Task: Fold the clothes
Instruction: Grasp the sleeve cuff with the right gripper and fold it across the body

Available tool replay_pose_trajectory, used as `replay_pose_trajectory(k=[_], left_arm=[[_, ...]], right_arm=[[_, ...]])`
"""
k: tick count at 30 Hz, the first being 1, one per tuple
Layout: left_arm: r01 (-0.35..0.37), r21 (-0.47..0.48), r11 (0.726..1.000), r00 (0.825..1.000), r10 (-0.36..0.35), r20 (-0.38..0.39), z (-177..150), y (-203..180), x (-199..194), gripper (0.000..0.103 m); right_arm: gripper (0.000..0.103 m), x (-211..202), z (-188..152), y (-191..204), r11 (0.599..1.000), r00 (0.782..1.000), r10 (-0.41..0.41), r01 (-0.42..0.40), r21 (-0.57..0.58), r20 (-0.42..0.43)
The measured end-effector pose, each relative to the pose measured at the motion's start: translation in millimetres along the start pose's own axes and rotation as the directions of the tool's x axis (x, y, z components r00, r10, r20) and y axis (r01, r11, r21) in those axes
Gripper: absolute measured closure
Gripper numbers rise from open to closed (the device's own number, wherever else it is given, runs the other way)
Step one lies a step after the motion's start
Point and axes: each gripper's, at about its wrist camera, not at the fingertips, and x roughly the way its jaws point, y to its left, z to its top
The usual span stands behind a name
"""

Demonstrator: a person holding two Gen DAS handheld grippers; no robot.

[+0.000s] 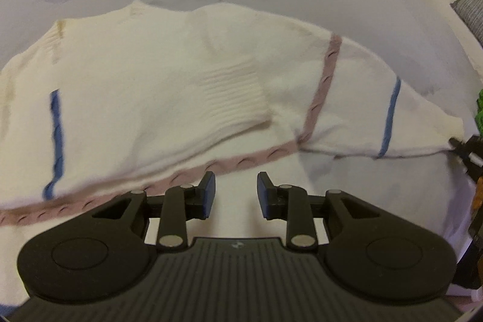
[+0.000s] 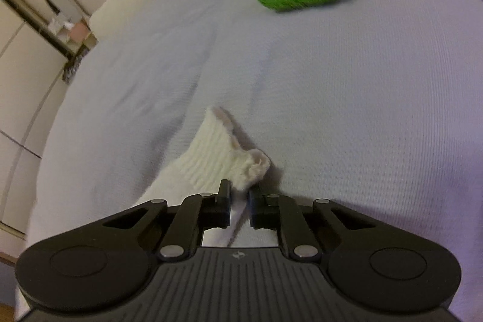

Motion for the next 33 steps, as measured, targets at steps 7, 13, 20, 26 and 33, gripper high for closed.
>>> replay_pose_trajectory(k=[7,13,20,26,33], left_arm=[[-0.029,-0.051,0.998,1.000,0.028,-0.008,-18.8,35.2,-19.0,0.078],[-0.042,-0.102,0.994,0.999,0.043,0.010,-38.5,78.8,-46.1,0.078],[-0.065,-0.185,0.981,0.997,0.072,0.028,-67.0,153.2,-83.6,0.078],[-0.111,-0.261,0.959,0.993,0.116,0.003,-91.5,215.1,-106.6,0.079],[-0.083,-0.302,0.950,0.996,0.092,0.016,-89.1,241.8,-110.2,0.079]], right_arm=[[0.093,-24.9,-31.6,87.9,0.943,0.992,-0.059,0.091,-0.319,0.111],[0.093,-64.1,-73.8,125.0,0.892,0.987,-0.038,0.104,-0.439,0.157],[0.093,-131.9,-178.8,236.2,0.751,0.975,0.219,-0.149,-0.643,0.030],[0.091,-184.8,-314.7,329.4,0.521,0.782,0.504,-0.614,-0.593,-0.366],[0.057,-181.7,-374.2,349.6,0.454,0.745,0.389,-0.667,-0.590,-0.542]])
